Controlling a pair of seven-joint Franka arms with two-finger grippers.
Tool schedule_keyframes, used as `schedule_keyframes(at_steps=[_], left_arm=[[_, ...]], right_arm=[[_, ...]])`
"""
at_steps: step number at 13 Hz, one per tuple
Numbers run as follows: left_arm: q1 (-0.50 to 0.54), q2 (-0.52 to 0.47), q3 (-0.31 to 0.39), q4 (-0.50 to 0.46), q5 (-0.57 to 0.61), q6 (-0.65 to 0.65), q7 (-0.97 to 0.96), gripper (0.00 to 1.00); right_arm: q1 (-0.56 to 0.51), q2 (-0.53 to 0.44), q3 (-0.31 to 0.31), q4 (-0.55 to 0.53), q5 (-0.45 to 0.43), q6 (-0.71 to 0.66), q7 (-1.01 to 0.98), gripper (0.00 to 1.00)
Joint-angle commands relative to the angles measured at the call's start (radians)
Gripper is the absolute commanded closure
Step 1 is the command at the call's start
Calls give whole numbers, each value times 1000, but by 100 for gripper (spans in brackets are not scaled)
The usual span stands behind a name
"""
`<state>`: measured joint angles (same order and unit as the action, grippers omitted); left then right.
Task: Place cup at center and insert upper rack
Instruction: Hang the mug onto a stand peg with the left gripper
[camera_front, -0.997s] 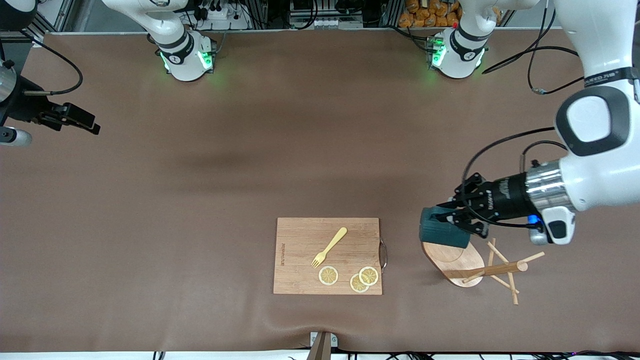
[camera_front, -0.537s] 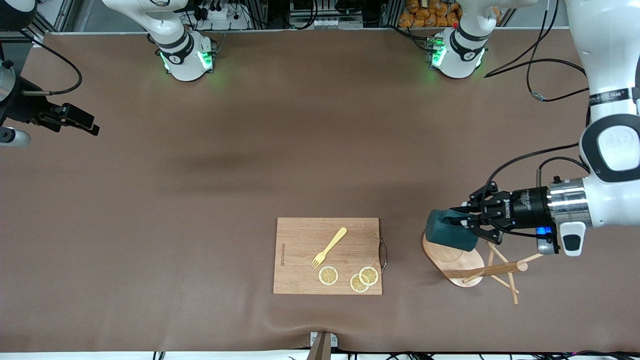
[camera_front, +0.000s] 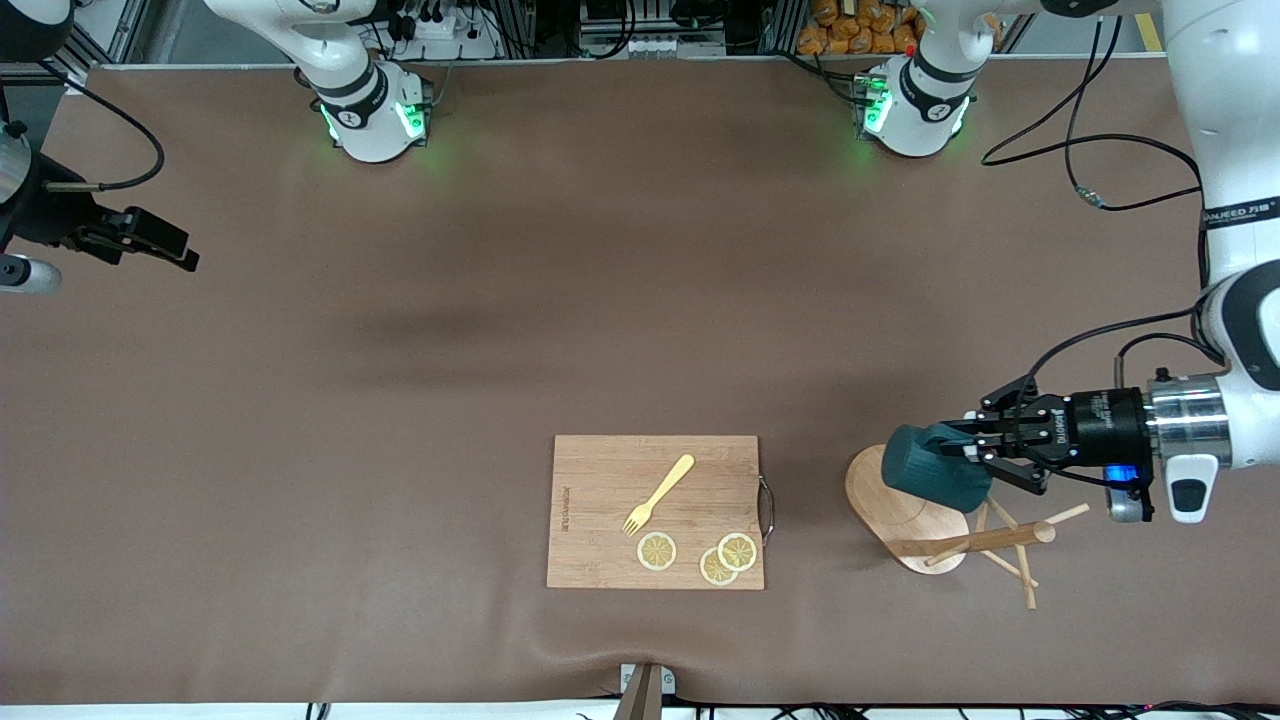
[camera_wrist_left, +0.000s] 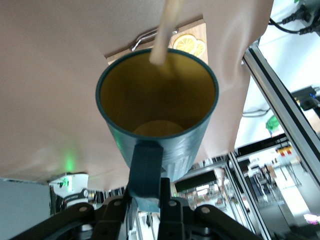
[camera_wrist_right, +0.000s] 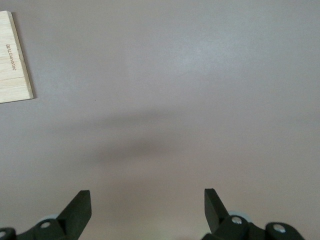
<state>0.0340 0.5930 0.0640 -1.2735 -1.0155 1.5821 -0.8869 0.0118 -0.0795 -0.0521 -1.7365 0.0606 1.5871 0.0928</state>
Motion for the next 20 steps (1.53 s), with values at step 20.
schedule_keyframes(at_steps=[20], left_arm=[[106, 140, -10, 6, -316, -77, 198, 100]], right_arm=[[-26, 7, 1, 5, 21, 4, -48, 0]])
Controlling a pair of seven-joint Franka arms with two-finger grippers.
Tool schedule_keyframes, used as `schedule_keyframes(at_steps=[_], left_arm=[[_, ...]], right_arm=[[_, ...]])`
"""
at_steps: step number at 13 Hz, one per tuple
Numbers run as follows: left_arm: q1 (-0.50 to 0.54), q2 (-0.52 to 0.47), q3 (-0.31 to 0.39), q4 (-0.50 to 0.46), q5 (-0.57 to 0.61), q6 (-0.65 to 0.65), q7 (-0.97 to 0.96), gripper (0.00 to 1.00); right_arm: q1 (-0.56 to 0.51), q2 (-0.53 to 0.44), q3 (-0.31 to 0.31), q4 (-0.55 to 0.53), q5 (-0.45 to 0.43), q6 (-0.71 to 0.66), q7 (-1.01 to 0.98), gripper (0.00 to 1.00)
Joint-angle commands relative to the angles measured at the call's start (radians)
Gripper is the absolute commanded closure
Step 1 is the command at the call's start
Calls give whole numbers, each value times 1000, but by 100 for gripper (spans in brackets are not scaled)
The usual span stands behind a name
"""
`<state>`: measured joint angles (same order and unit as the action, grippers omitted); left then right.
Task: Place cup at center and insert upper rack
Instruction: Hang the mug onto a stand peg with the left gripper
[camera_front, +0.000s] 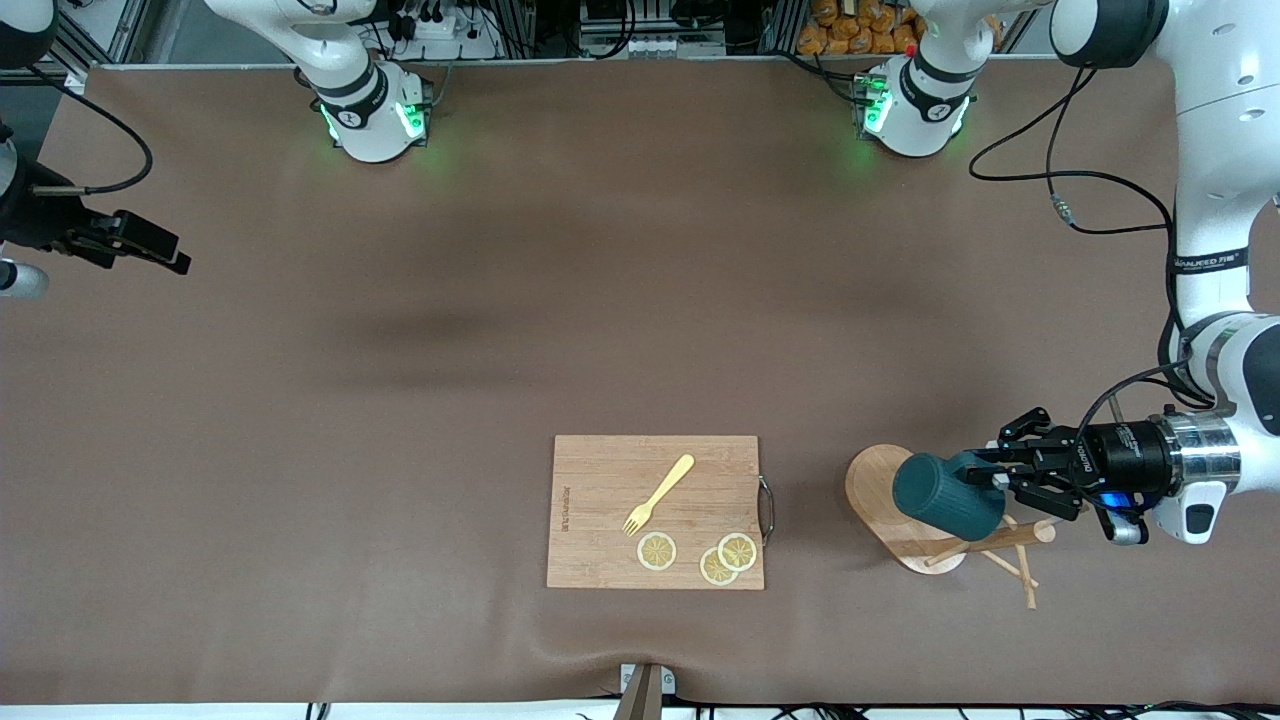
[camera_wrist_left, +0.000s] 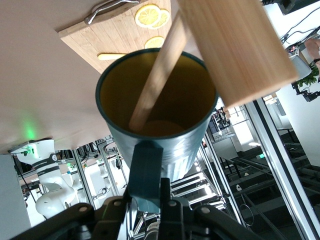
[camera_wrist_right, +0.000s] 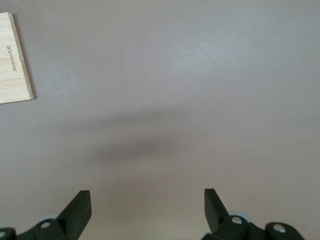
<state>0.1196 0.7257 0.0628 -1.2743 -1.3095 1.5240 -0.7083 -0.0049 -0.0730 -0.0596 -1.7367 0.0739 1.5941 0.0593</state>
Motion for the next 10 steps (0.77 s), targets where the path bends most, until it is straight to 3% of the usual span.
schedule_keyframes(at_steps=[1, 10], left_arm=[[31, 11, -11, 7, -27, -24, 35, 100], [52, 46, -9, 9, -42, -73, 110, 100]], right_arm=[[-7, -4, 9, 5, 7, -9, -15, 0], [45, -25, 15, 11, -72, -34, -15, 0]])
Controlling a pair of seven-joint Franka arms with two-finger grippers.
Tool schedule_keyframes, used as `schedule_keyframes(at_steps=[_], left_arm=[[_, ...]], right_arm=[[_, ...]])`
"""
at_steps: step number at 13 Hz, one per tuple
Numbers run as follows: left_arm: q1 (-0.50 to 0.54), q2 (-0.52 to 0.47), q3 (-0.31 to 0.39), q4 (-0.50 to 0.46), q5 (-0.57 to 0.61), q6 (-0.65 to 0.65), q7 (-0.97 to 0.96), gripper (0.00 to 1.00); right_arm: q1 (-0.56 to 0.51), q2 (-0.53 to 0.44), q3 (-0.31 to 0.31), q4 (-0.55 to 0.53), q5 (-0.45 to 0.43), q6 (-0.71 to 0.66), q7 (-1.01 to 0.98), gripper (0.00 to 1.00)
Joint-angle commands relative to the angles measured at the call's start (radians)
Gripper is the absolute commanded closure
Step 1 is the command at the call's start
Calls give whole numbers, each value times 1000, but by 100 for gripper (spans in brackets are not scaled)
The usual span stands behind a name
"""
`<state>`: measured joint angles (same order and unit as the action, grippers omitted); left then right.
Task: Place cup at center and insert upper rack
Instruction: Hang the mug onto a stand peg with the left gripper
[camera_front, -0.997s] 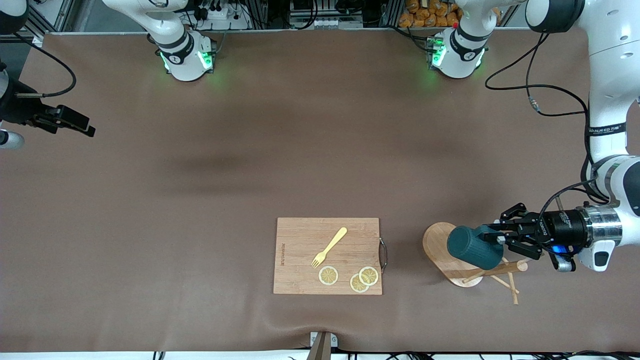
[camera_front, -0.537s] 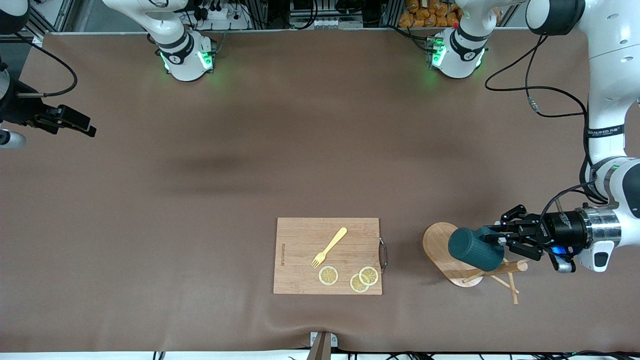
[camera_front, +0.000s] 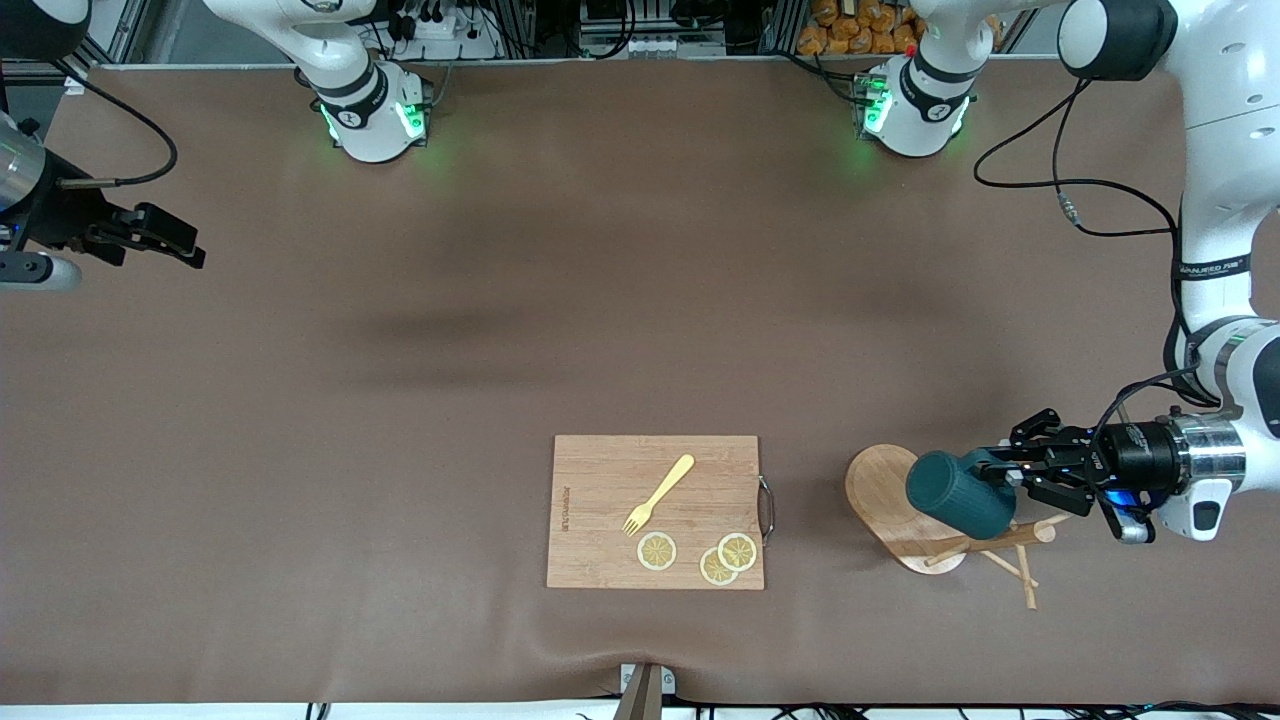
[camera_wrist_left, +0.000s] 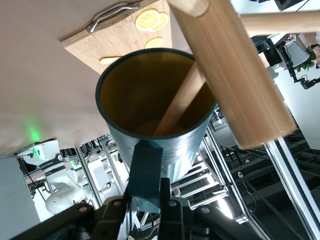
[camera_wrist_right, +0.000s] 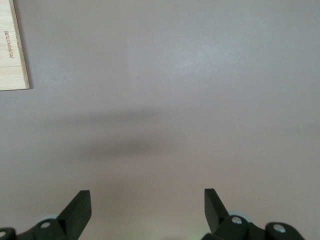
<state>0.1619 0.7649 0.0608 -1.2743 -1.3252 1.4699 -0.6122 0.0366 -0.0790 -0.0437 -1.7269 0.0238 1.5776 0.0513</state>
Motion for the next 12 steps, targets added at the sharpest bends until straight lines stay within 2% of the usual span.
schedule_keyframes(at_steps=[1, 12], left_arm=[[11, 7, -7, 9, -26, -20, 19, 100], [33, 27, -6, 7, -23, -28, 100, 100]], right_arm=[[3, -21, -2, 1, -22, -18, -7, 0], [0, -19, -4, -2, -22, -18, -7, 0]])
